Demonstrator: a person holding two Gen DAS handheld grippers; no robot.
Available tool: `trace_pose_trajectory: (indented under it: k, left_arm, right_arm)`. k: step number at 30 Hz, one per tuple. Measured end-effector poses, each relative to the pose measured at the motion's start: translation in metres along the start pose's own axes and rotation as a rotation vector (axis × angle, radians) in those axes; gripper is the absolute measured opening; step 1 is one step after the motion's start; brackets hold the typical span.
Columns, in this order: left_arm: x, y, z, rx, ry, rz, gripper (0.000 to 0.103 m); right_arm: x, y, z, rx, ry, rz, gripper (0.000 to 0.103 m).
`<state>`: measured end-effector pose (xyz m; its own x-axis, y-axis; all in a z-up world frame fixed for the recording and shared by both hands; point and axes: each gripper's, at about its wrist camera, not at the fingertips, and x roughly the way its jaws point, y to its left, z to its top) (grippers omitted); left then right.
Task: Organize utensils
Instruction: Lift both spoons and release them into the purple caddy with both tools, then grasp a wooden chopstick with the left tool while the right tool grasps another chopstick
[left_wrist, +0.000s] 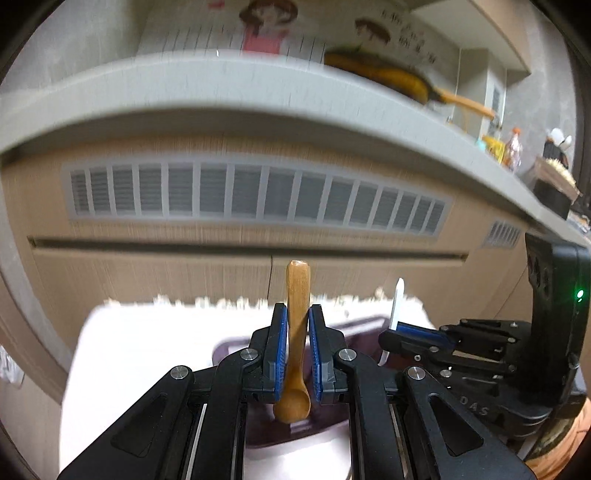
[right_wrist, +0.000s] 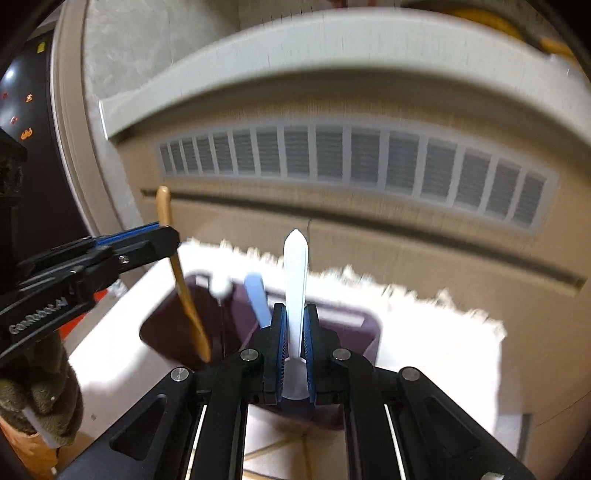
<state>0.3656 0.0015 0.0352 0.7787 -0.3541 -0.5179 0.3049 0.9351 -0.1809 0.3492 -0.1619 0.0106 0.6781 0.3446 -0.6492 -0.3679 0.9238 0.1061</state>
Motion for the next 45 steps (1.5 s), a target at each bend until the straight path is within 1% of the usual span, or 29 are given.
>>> trace_pose_trajectory:
  k: [2,5,7,9,10,13,14,15,17,20,22,25,28,31,33,37,38,40,42,45]
  left_arm:
    - [0.010,0.001,-0.011,0.000,0.035,0.002,0.013]
    - [0.017,0.003,-0.020,-0.009,0.065,-0.004,0.015]
    - [0.012,0.004,-0.024,-0.011,0.067,-0.003,0.020]
    - [0.004,0.003,-0.027,-0.006,0.061,-0.006,0.029]
    - [-0.001,0.002,-0.029,0.001,0.057,-0.009,0.031]
    - [-0.017,-0.007,-0.038,0.038,0.054,-0.031,0.042]
    - [-0.022,-0.012,-0.044,0.060,0.062,-0.045,0.048]
    - [-0.025,-0.016,-0.050,0.082,0.075,-0.061,0.051]
    - [-0.030,-0.028,-0.067,0.134,0.114,-0.096,0.052]
    - [-0.034,-0.042,-0.094,0.196,0.188,-0.132,0.052]
    - [-0.033,-0.049,-0.110,0.217,0.229,-0.134,0.052]
    - [-0.026,-0.052,-0.129,0.200,0.287,-0.131,0.052]
    - [-0.011,-0.055,-0.134,0.169,0.336,-0.150,0.052]
    - [0.008,-0.068,-0.134,0.206,0.368,-0.151,0.049]
    - [0.022,-0.073,-0.130,0.222,0.391,-0.142,0.041]
    - [0.051,-0.079,-0.123,0.228,0.431,-0.096,0.036]
    - [0.058,-0.080,-0.123,0.234,0.445,-0.080,0.033]
    - [0.069,-0.081,-0.124,0.245,0.472,-0.063,0.026]
    - [0.075,-0.081,-0.127,0.247,0.492,-0.053,0.014]
    - [0.075,-0.080,-0.129,0.246,0.481,-0.050,0.009]
  right_arm:
    - [0.008,-0.003,-0.008,0.013,0.035,0.029,0.009]
    - [0.012,-0.009,-0.017,0.021,0.054,0.036,0.012]
    - [0.007,-0.010,-0.022,0.007,0.046,0.011,0.013]
    - [-0.004,-0.008,-0.025,-0.015,0.033,-0.011,0.015]
    - [-0.009,-0.007,-0.026,-0.025,0.028,-0.017,0.019]
    - [-0.029,-0.005,-0.035,-0.046,0.015,-0.043,0.031]
    - [-0.036,-0.005,-0.042,-0.056,0.013,-0.057,0.037]
    - [-0.041,-0.004,-0.046,-0.064,0.012,-0.070,0.041]
    - [-0.051,0.000,-0.061,-0.096,0.010,-0.112,0.054]
    - [-0.059,0.011,-0.087,-0.164,0.022,-0.174,0.065]
    - [-0.065,0.015,-0.107,-0.187,0.036,-0.194,0.070]
    - [-0.072,0.013,-0.130,-0.174,0.067,-0.201,0.071]
    - [-0.076,0.006,-0.149,-0.116,0.094,-0.194,0.072]
    - [-0.081,0.003,-0.164,-0.082,0.106,-0.191,0.072]
    - [-0.081,0.006,-0.171,-0.080,0.112,-0.188,0.072]
    - [-0.079,0.007,-0.182,-0.092,0.119,-0.184,0.072]
    - [-0.078,0.006,-0.183,-0.093,0.119,-0.183,0.072]
    - [-0.078,0.006,-0.183,-0.092,0.117,-0.181,0.072]
    - [-0.076,0.004,-0.177,-0.103,0.112,-0.174,0.072]
    - [-0.071,-0.003,-0.158,-0.107,0.109,-0.130,0.072]
